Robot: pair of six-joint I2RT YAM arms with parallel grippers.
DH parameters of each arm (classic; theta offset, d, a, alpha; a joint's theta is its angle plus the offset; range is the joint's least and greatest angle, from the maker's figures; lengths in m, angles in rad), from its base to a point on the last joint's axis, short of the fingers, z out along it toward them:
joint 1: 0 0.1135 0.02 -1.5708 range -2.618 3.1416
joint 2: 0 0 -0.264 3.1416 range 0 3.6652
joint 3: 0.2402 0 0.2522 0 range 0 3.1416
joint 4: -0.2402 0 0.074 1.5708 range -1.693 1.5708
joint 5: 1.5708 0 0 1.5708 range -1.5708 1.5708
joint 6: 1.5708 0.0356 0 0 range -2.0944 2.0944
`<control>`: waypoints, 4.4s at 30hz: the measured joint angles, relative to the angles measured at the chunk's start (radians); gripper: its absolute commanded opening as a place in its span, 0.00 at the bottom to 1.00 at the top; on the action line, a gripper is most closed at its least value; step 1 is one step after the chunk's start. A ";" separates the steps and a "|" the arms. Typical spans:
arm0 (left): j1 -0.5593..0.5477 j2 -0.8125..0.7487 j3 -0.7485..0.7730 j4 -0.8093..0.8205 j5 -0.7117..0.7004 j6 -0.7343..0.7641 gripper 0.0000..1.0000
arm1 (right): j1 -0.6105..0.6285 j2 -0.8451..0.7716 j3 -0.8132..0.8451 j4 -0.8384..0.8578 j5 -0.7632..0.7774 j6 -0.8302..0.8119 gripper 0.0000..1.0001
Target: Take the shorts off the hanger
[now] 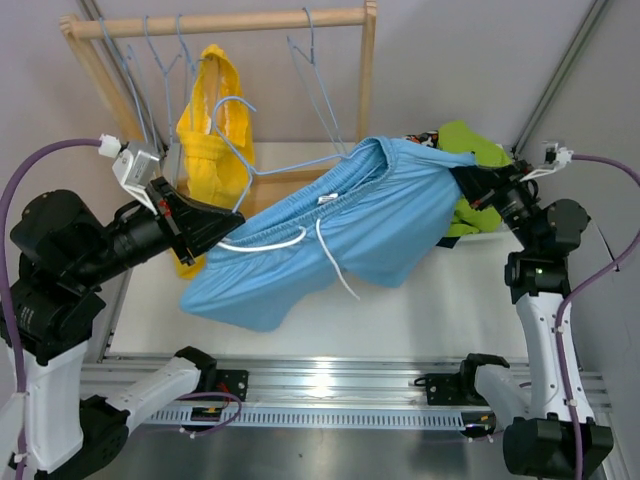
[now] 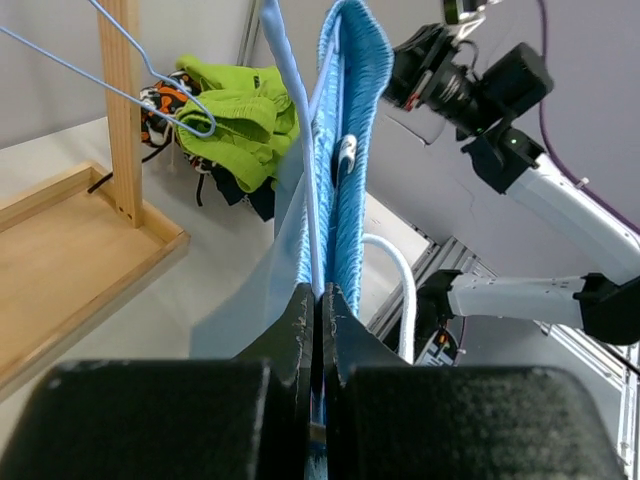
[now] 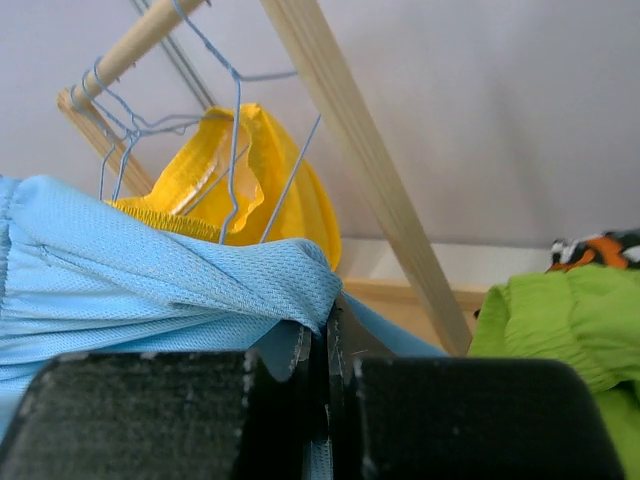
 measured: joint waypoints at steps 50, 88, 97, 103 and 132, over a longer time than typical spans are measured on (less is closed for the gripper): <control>-0.087 0.137 0.245 -0.072 -0.273 0.066 0.00 | 0.586 -0.010 0.050 -0.418 0.278 -0.252 0.00; -0.233 0.294 -0.585 0.036 -0.599 0.034 0.64 | 0.017 0.926 0.730 -0.421 0.726 -0.314 0.99; -0.304 0.371 -0.708 0.093 -0.559 -0.044 0.61 | 0.010 0.691 0.293 -0.369 0.723 -0.215 0.99; -0.524 0.346 -0.784 0.089 -0.556 -0.127 0.61 | 0.033 0.429 0.162 -0.351 0.718 -0.208 0.99; -1.019 0.372 -1.100 0.232 -0.767 -0.751 0.55 | 0.050 0.026 0.012 -0.505 0.633 -0.194 0.99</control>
